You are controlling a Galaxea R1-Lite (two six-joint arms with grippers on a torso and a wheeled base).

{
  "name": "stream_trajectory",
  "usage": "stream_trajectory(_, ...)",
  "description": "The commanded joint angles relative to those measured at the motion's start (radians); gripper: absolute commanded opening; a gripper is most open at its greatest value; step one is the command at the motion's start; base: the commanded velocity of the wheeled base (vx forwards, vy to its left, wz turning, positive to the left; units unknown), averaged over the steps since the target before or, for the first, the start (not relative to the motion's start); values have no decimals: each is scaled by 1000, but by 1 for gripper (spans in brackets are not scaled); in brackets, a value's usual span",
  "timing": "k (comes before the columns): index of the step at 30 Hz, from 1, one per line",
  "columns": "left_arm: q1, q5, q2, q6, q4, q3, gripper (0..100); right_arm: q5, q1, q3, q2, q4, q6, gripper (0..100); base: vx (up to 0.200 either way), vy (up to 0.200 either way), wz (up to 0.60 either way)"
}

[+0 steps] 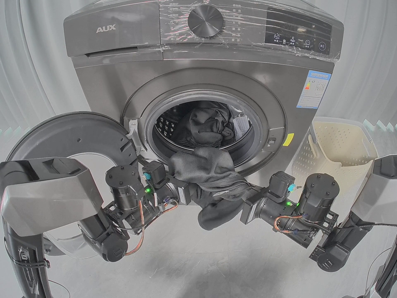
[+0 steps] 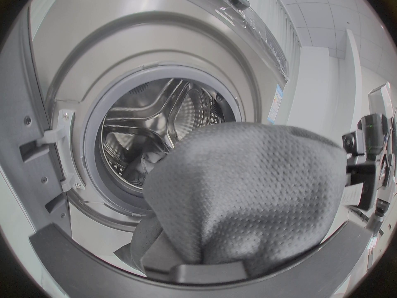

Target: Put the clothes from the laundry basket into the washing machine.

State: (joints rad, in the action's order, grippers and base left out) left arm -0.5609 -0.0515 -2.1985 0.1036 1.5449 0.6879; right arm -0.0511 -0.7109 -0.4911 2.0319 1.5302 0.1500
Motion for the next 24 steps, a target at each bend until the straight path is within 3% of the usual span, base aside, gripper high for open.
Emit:
stream_trajectory(1, -5, -1, 49, 4, 1, -18, 0, -1, 2, 31, 13, 2, 0, 0, 0, 0, 0)
stream_trajectory(6, -8, 12, 71, 7, 1, -22, 0, 4, -9, 29, 10, 10, 2, 0, 0, 0, 0)
stream_trajectory(7, -10, 16, 75, 7, 1, -24, 0, 4, -10, 29, 10, 10, 2, 100, 0, 0, 0)
stream_trajectory(10, -11, 18, 85, 11, 1, -24, 0, 4, -10, 34, 7, 8, 11, 100, 0, 0, 0)
stream_trajectory(14, -17, 18, 140, 30, 1, -44, 0, 17, -9, 178, 5, 10, 6, 100, 0, 0, 0)
stream_trajectory(19, -31, 12, 206, 28, 1, -120, 0, 66, -4, 328, 11, 11, 3, 100, 0, 0, 0)
stream_trajectory(24, -36, 5, 278, 30, 3, -217, 0, 69, 2, 345, -4, 13, 5, 100, 0, 0, 0)
